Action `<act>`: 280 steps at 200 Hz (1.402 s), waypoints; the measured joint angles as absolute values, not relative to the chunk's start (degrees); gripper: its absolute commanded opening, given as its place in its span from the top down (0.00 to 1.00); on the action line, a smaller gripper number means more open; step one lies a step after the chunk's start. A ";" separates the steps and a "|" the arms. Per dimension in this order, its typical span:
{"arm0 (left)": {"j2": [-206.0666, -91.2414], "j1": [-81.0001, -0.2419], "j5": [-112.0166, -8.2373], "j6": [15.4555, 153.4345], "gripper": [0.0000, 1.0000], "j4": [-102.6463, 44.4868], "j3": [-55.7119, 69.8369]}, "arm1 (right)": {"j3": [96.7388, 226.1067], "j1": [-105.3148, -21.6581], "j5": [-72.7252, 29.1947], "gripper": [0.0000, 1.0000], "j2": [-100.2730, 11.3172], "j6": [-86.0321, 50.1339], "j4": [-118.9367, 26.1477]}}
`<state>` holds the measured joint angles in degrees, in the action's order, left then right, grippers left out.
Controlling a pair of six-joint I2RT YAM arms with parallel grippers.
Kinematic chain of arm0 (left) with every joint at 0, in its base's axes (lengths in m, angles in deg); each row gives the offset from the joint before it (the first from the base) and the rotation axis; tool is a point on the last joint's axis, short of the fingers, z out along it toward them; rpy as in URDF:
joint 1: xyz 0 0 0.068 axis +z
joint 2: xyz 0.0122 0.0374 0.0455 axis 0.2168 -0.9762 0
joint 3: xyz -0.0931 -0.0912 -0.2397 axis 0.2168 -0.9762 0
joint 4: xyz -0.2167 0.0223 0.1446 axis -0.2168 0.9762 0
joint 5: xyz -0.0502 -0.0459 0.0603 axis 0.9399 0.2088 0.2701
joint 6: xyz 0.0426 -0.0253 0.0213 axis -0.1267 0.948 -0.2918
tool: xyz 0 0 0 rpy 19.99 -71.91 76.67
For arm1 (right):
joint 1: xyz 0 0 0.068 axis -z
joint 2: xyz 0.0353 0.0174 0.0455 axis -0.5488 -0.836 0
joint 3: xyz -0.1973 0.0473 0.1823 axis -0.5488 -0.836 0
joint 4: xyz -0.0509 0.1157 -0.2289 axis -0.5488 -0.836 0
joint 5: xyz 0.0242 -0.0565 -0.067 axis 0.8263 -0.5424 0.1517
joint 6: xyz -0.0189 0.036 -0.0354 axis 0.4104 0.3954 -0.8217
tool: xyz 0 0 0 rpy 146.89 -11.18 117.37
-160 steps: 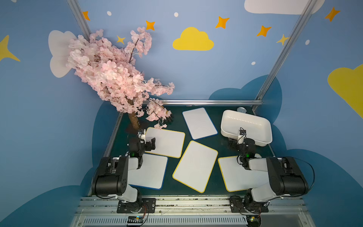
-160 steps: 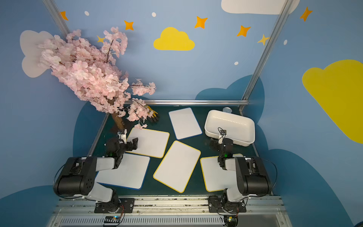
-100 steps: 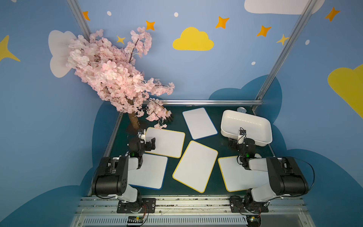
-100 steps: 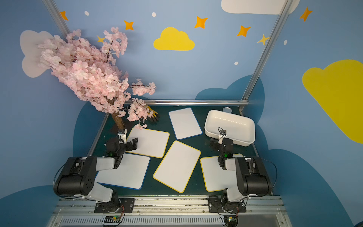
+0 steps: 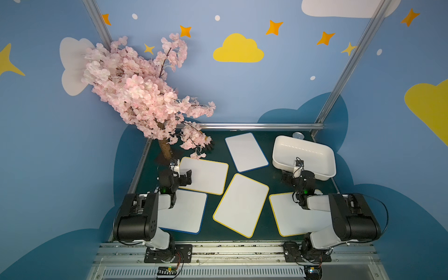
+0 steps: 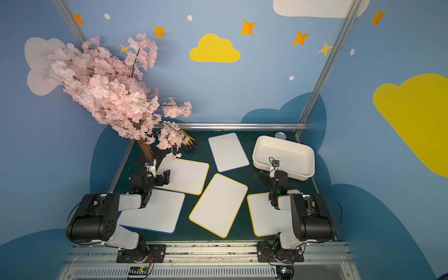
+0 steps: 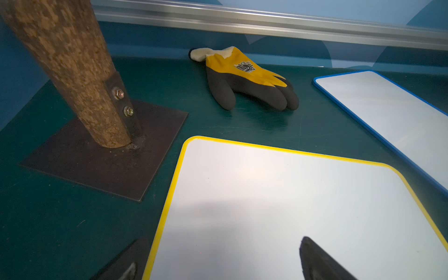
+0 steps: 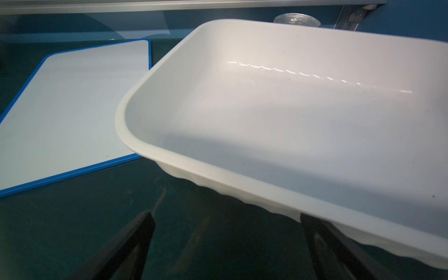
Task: Put the whiteboard into the storage box
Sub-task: Pick up the whiteboard at the center of the board.
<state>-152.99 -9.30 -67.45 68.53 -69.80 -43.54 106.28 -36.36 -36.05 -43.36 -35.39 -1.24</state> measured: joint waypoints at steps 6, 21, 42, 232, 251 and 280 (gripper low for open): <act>-152.99 -9.32 -67.47 68.53 0.00 -69.78 -43.54 | 106.28 -36.36 -36.05 0.03 -43.36 -35.39 -1.26; -152.99 -9.52 -67.89 68.53 0.00 -69.67 -43.45 | 106.28 -36.36 -36.05 0.03 -43.36 -35.39 -1.26; -152.99 -10.76 -69.74 68.22 0.00 -69.67 -43.30 | 106.25 -36.42 -36.31 0.03 -43.36 -35.41 -1.17; -140.62 -37.80 -93.02 62.30 0.00 -41.17 -28.28 | 120.53 -57.93 -60.88 0.03 -22.11 -27.94 -36.27; -140.64 -43.42 -92.80 63.02 0.00 -35.40 -25.60 | 124.50 -60.88 -61.91 0.03 -19.53 -20.55 -44.08; -142.19 -48.92 -91.60 67.08 0.00 -25.41 -18.49 | 128.70 -66.19 -62.23 0.04 -18.88 -10.67 -55.57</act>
